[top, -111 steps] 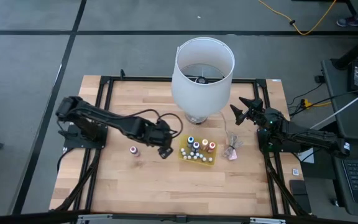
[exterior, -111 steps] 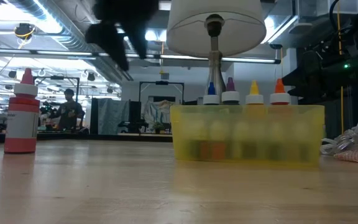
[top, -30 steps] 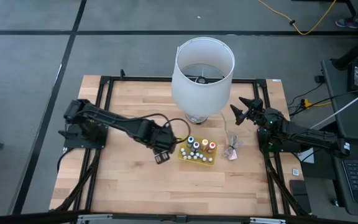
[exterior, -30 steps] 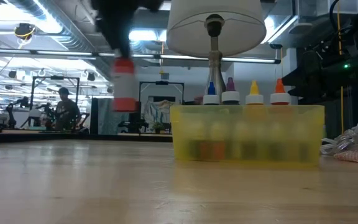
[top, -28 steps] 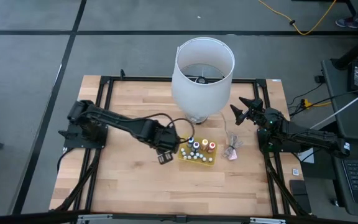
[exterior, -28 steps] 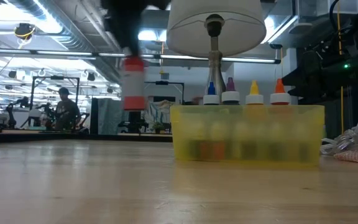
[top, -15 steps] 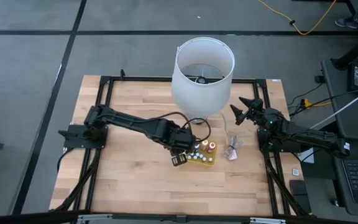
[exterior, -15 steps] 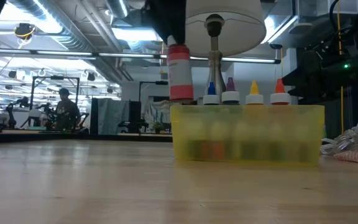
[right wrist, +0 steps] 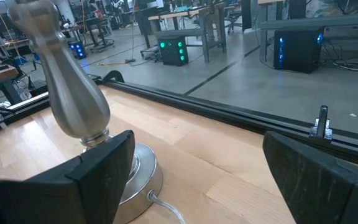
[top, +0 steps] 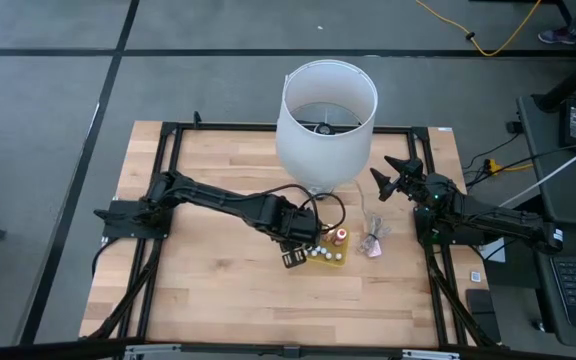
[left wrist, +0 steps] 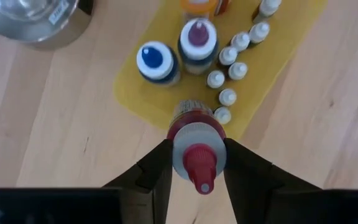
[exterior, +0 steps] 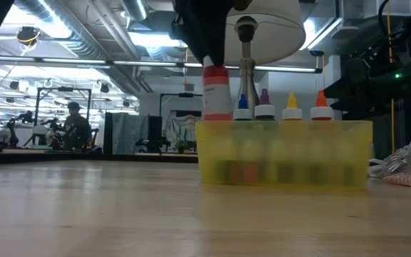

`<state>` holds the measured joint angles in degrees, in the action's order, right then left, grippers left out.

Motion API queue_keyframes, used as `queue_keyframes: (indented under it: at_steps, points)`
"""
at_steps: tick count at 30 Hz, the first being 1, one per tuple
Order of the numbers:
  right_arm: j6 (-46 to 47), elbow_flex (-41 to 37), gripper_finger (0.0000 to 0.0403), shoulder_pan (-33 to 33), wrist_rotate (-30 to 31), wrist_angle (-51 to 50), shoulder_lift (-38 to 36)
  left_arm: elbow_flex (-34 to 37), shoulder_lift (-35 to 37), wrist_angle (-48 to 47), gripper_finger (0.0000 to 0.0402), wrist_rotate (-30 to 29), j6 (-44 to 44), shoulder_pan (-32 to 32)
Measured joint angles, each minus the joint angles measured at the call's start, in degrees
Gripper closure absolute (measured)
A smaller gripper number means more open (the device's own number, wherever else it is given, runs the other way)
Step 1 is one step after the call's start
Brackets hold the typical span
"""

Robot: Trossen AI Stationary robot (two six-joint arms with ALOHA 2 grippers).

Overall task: Pick & Place food coloring
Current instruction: Put the red food coloring bottle into the yellow bin, then return to Home Position

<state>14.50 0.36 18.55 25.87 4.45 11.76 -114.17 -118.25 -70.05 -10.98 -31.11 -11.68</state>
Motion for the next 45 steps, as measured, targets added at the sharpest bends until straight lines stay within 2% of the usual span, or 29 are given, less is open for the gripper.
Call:
queue_keyframes:
  at_steps: [11,37,45]
  points:
    - [0.0,0.0,0.0047,0.01,0.0,0.01,0.0,0.09,-0.15,3.87,0.028,-1.42,1.92,0.2]
    - [0.0,0.02,0.0047,0.02,0.0,-0.01,0.22,0.47,-7.34,8.7,0.028,0.6,7.45,0.61]
    - [0.0,0.02,0.0047,0.02,0.0,0.0,0.29,0.47,-7.4,8.26,0.0244,2.79,7.07,0.89]
